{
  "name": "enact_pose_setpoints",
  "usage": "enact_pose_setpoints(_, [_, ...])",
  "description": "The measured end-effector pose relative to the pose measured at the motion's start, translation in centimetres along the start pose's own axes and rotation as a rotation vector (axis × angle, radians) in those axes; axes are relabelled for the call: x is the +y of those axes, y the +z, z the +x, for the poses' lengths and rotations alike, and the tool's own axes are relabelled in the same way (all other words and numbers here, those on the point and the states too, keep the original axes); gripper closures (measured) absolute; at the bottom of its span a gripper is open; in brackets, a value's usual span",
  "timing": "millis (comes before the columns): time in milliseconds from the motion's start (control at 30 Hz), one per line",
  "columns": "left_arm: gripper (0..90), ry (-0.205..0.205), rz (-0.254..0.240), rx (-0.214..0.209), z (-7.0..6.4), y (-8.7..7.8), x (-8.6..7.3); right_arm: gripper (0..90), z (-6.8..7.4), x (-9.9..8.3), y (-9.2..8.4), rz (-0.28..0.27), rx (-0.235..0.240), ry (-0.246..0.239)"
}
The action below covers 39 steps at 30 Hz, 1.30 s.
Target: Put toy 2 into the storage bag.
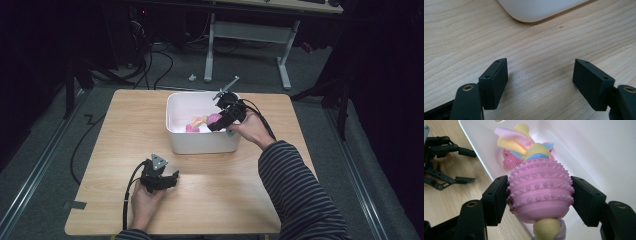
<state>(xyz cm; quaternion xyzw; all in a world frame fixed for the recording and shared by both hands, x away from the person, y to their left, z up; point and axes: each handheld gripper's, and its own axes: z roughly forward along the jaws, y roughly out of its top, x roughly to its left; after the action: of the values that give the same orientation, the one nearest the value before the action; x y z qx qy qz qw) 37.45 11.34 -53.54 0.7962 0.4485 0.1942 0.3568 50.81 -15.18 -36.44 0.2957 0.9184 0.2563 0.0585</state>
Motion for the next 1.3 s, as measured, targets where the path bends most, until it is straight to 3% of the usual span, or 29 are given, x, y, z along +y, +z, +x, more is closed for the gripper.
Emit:
enact_pose_setpoints(233, [28.8,0.001,0.001,0.0,0.0,0.0,0.0,33.4,-0.1,-0.3,-0.1,-0.012,0.019,0.006])
enact_pose_setpoints(467, [27.7,0.002,0.002,0.001,0.0,0.0,0.0,27.4,-0.1,-0.8,-1.4,-0.059,-0.011,0.019])
enact_pose_setpoints(633, [27.5,0.001,0.002,0.001,0.0,0.0,0.0,28.1,0.0,-1.6,-2.6,-0.1,-0.04,0.024])
enact_pose_setpoints(933, [27.2,0.002,0.002,0.0,-0.1,0.0,0.0,33.8,0.1,-4.8,-5.6,-0.226,-0.111,0.069])
enact_pose_setpoints(1300, [27.1,0.001,0.002,0.0,-0.1,0.0,-0.1,34.6,0.2,-8.8,-7.5,-0.267,-0.152,0.125])
